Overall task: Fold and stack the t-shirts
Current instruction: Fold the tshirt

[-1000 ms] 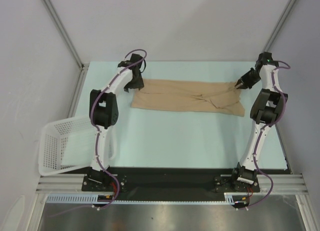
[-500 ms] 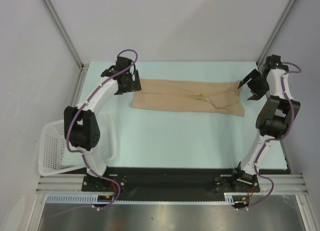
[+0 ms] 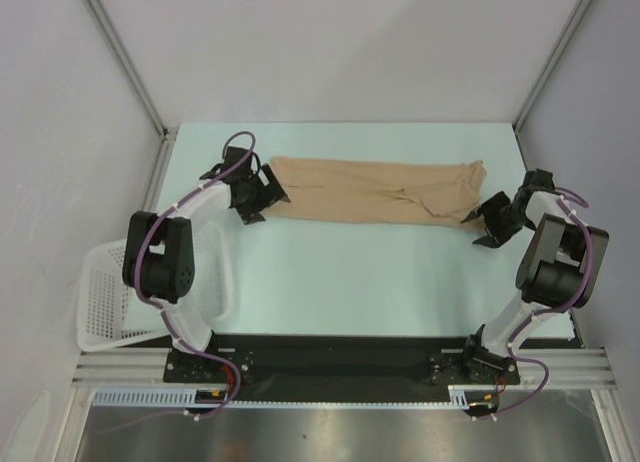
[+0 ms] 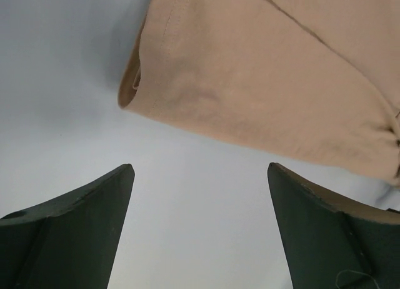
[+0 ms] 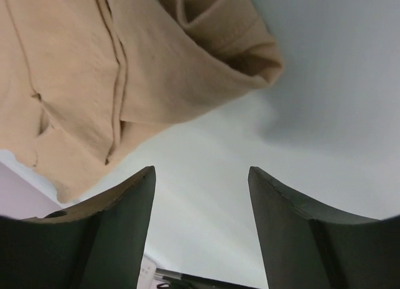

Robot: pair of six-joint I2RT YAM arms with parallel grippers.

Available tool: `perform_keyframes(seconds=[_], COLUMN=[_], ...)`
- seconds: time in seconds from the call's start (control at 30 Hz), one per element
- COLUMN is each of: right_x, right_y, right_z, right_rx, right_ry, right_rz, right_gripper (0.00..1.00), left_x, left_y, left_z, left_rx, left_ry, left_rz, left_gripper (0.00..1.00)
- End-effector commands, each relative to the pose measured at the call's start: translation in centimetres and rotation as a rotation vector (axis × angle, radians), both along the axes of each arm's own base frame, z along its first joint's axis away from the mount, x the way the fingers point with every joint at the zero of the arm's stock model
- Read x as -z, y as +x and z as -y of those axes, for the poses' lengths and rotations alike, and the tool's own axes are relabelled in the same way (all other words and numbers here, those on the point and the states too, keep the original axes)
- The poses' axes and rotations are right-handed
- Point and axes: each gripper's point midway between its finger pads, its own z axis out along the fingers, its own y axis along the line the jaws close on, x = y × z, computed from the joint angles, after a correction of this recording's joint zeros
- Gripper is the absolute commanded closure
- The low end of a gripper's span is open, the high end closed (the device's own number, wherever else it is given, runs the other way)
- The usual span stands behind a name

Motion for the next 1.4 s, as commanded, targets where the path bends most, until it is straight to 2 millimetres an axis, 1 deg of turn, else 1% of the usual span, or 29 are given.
perform_keyframes(seconds=[0.0,0.03,0.1,0.13,0.17,0.23,0.3,0.4,0.47,0.5,0.63,0.67,0.73,0.87,0.9,0.93,0.97,1.0,1.03,1.07,1.1,1.13,1.17,1.2,1.23,1.27,1.3,1.37], right_x=[-1.6,-1.3,-0.7,-0.5,-0.3,0.0,0.2,0.8,1.4,1.5,1.8,1.8,2.0,2.3,2.5,2.7,2.9,2.9,3.3,3.4,3.6,3.7,4.0,4.2,3.7,3.5,3.4,2.8], right_y=[3.0,3.0,2.9,2.8,2.8,2.8,2.7,3.0,3.3,3.4,4.0,4.1,4.1,4.2,4.2,4.3,4.3,4.5,4.5,4.6,4.6,4.5,4.3,3.6,4.2,4.0,3.6,3.5], right_z=[1.4,1.7,1.9,2.0,2.1,2.5,2.6,2.9,3.1,3.2,3.8,3.9,3.9,3.9,3.9,3.8,3.8,3.9,3.9,3.9,3.9,4.1,5.3,6.0,7.0,8.3,8.7,9.4], right_rx=[0.026,0.030,0.037,0.038,0.040,0.046,0.052,0.056,0.056,0.056,0.052,0.049,0.051,0.055,0.059,0.058,0.058,0.057,0.055,0.055,0.054,0.055,0.072,0.060,0.053,0.058,0.048,0.023], right_ry=[-0.005,-0.004,0.005,0.004,0.000,-0.014,-0.013,-0.010,-0.010,-0.012,-0.030,-0.032,-0.030,-0.032,-0.028,-0.027,-0.027,-0.034,-0.035,-0.029,-0.031,-0.044,-0.108,-0.153,-0.204,-0.279,-0.305,-0.341], right_rz=[0.140,0.134,0.118,0.113,0.109,0.102,0.095,0.089,0.079,0.076,0.074,0.077,0.069,0.068,0.061,0.058,0.056,0.060,0.054,0.049,0.041,0.030,0.000,-0.038,-0.032,-0.055,-0.084,-0.092], right_gripper=[0.34,0.34,0.33,0.32,0.32,0.30,0.30,0.29,0.29,0.29,0.29,0.29,0.30,0.30,0.30,0.30,0.31,0.34,0.39,0.47,0.65,0.74,0.86,1.00,1.00,1.00,1.00,1.00], left_x=[-1.6,-0.7,0.2,0.8,1.6,2.4,3.3,4.1,4.2,4.7,5.2,5.0,5.4,5.4,5.5,5.5,5.7,5.8,5.5,5.8,5.7,5.6,5.5,5.4,5.4,5.3,5.4,5.6], left_y=[2.3,2.0,1.8,1.4,1.3,0.8,0.6,0.8,0.9,0.9,1.6,1.9,2.0,2.7,2.9,3.4,3.7,4.0,4.5,4.7,4.8,5.0,5.1,5.1,4.9,4.8,4.5,4.0], left_z=[0.6,0.3,-0.2,-0.5,-0.7,-1.6,-1.9,-2.1,-2.3,-2.4,-3.2,-3.3,-3.5,-3.9,-3.9,-3.9,-4.0,-4.1,-4.2,-4.4,-4.5,-4.8,-5.0,-5.4,-5.6,-6.1,-6.2,-6.5], left_rx=[-0.107,-0.122,-0.160,-0.171,-0.186,-0.222,-0.230,-0.239,-0.239,-0.238,-0.244,-0.241,-0.246,-0.258,-0.258,-0.258,-0.249,-0.248,-0.245,-0.241,-0.240,-0.238,-0.224,-0.226,-0.220,-0.223,-0.213,-0.195], left_ry=[-0.085,-0.070,-0.044,-0.031,-0.020,0.029,0.052,0.066,0.080,0.093,0.137,0.144,0.162,0.178,0.180,0.176,0.186,0.193,0.197,0.207,0.216,0.234,0.253,0.272,0.288,0.312,0.320,0.337], left_rz=[0.064,0.031,0.000,-0.029,-0.052,-0.093,-0.123,-0.130,-0.132,-0.137,-0.123,-0.114,-0.122,-0.098,-0.091,-0.076,-0.073,-0.070,-0.061,-0.070,-0.071,-0.061,-0.057,-0.053,-0.053,-0.053,-0.060,-0.071], left_gripper=[0.07,0.09,0.13,0.16,0.17,0.18,0.18,0.19,0.19,0.20,0.23,0.25,0.27,0.32,0.36,0.50,0.58,0.68,0.93,1.00,1.00,1.00,1.00,1.00,1.00,1.00,1.00,1.00])
